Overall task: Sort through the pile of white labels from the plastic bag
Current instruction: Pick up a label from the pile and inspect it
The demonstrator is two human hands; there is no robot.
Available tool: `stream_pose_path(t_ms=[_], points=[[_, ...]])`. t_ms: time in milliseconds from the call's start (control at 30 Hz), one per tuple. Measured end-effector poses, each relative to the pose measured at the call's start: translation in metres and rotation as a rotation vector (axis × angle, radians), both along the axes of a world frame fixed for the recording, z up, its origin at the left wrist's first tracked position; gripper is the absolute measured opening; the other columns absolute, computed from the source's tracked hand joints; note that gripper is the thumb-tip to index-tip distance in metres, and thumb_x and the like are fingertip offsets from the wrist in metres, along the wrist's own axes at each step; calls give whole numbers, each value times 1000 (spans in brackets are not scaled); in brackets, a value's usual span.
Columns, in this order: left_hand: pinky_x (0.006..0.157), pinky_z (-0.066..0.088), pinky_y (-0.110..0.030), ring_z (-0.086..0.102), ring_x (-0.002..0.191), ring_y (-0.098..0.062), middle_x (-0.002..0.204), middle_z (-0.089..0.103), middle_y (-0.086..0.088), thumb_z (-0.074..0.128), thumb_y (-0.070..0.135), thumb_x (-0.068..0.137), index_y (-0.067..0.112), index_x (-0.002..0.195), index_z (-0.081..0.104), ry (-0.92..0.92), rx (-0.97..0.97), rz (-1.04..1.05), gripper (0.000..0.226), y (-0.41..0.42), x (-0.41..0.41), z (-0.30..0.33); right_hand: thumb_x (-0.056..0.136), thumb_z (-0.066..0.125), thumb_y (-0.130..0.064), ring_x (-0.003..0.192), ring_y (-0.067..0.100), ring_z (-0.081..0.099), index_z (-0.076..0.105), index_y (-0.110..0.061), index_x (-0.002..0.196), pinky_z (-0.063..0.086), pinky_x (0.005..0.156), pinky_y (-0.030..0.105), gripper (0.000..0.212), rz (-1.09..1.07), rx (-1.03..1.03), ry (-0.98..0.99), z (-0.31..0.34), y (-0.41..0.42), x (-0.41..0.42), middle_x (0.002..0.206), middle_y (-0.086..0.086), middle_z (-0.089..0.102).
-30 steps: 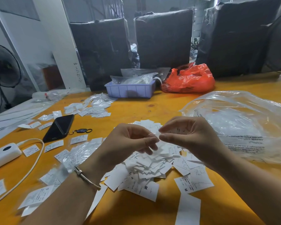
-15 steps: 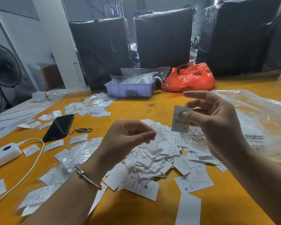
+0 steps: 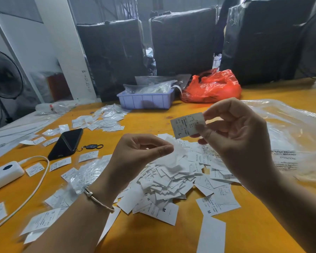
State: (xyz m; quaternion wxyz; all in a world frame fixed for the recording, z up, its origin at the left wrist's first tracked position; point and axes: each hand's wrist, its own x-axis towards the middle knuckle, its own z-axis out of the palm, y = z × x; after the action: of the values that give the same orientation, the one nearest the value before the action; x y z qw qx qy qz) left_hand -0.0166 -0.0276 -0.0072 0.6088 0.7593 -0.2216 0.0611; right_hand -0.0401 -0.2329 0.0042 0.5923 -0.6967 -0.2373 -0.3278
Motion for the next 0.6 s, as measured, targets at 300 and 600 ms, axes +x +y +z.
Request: stream_pose_path(t_ms=[300,600], points=[[57,51,-18,62,58,-11,67,71,-3,80,31,63,15,76,78,33,-83,-10,21,0,0,2,89,61,-8,79,14,64,74,-8,99,55,61,22,16,-149,-372,-94,-7,3,5,92,1,61],[62,49,-18,66,73,-15,82,75,-10,80,32,78,18,90,80,89,-39,-171,19,3,-1,4,82,71,-10,68,23,64,75,0,81,53,60,29,11,207,-206,266,-11,6,12,78,10,67]])
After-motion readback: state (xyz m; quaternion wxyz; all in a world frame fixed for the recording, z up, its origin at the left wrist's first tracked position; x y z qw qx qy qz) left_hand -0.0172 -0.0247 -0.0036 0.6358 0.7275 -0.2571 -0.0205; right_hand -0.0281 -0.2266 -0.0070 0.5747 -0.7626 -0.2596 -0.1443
